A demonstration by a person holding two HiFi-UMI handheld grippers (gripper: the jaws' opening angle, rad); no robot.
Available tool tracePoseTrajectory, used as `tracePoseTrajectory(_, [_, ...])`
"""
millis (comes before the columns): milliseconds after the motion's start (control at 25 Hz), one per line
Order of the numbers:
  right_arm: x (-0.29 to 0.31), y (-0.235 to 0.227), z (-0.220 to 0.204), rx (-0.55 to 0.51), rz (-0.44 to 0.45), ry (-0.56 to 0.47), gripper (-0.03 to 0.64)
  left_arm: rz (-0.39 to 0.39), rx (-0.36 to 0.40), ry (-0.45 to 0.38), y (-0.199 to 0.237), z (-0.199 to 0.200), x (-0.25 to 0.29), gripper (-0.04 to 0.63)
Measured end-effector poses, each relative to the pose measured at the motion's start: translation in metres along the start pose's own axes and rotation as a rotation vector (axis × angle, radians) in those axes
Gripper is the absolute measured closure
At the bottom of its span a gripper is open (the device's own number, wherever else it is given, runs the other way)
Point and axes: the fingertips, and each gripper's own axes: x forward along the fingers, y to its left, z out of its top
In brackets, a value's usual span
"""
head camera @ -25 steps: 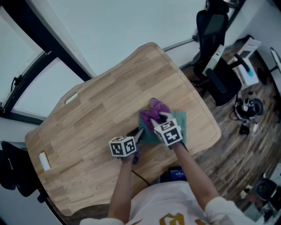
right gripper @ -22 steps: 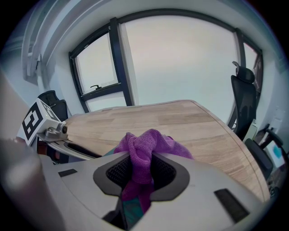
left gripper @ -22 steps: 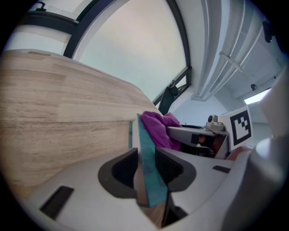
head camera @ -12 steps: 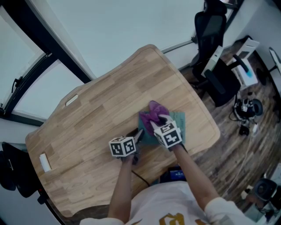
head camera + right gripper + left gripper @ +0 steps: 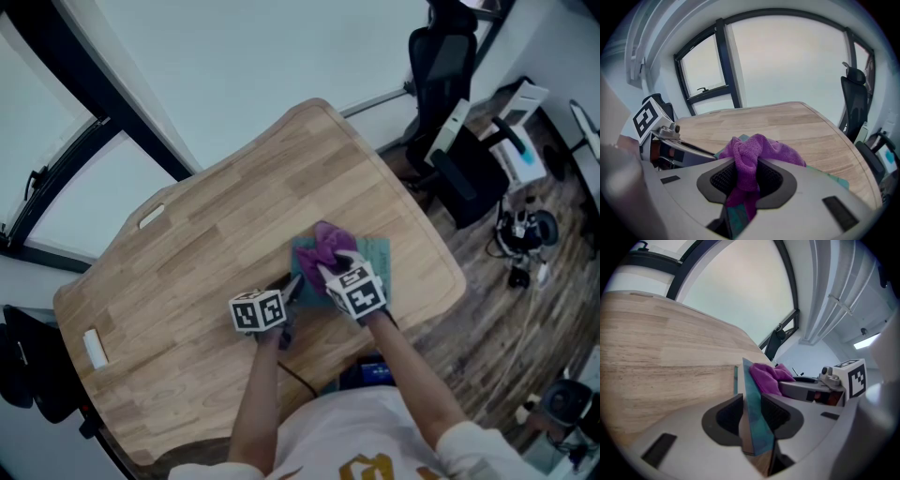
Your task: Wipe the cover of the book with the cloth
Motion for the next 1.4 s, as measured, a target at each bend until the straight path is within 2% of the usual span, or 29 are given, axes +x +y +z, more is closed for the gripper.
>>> tracePoseTrajectory(720, [-0.011, 0.027, -0.017, 0.012, 0.068, 0.039, 0.518, 0.003, 0.0, -0.003, 0.002, 0.0, 0.001, 0.474])
tracePoseTrajectory(880, [-0.009, 0.027, -0.021, -0.036, 0.055, 0.023, 0.518, 0.001, 0.001, -0.004, 0.001, 0.0, 0.001, 0.474])
tracePoseTrajectory(1080, [-0.019, 0.038, -0.02, 0.003, 0.09, 0.043, 0.518, 0.001, 0.001, -0.003, 0.002, 0.001, 0.002, 0.474])
tracePoseTrajectory(1400, [-0.029, 0.026, -0.032, 0.004, 0.056, 0.046, 0.518, -0.002, 0.001, -0.004, 0.002, 0.0, 0.001, 0.474])
